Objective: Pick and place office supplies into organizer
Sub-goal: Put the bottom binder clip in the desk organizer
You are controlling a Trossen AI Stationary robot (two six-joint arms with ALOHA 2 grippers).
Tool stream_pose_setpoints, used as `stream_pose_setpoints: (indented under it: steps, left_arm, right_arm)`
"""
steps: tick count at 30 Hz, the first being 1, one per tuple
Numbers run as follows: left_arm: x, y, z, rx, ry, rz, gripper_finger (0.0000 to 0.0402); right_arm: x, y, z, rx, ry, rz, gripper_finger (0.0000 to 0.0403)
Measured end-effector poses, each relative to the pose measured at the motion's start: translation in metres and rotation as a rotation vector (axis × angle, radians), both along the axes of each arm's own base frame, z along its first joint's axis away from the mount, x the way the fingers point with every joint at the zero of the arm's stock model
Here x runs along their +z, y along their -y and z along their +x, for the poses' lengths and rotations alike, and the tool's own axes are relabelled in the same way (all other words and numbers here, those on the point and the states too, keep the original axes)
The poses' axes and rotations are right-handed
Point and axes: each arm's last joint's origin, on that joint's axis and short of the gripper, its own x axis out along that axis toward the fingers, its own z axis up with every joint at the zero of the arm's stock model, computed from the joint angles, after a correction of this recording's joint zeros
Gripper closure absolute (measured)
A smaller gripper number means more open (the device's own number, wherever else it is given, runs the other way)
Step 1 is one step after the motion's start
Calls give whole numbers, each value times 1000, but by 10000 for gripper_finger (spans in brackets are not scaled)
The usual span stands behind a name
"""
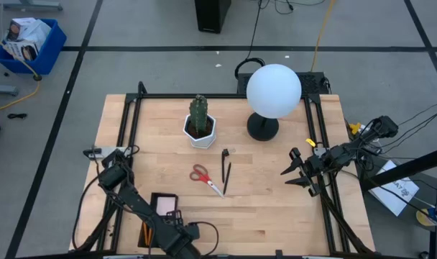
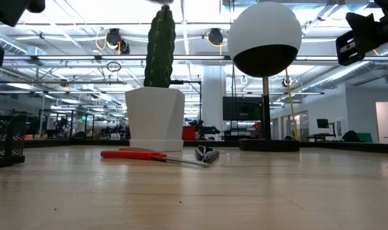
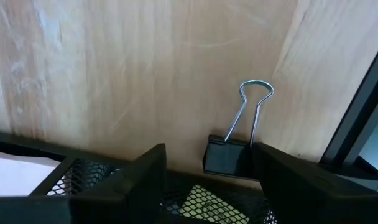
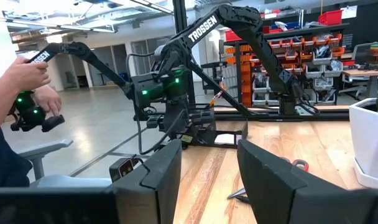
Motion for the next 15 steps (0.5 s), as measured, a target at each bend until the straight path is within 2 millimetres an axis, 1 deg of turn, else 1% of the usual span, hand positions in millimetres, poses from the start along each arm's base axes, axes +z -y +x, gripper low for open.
stream_pose_setpoints:
  steps: [4,7,15]
  left_arm:
    - [-1,1,6,12,33,-34,152]
    - [-1,-2,10,31,62,-21,158]
    - [-1,-22,27,77,89,20,180]
  right_arm:
    - [0,0,0,0,0,0,250]
    - [0,0,0,0,0,0,250]
    - [0,0,0,0,0,0,250]
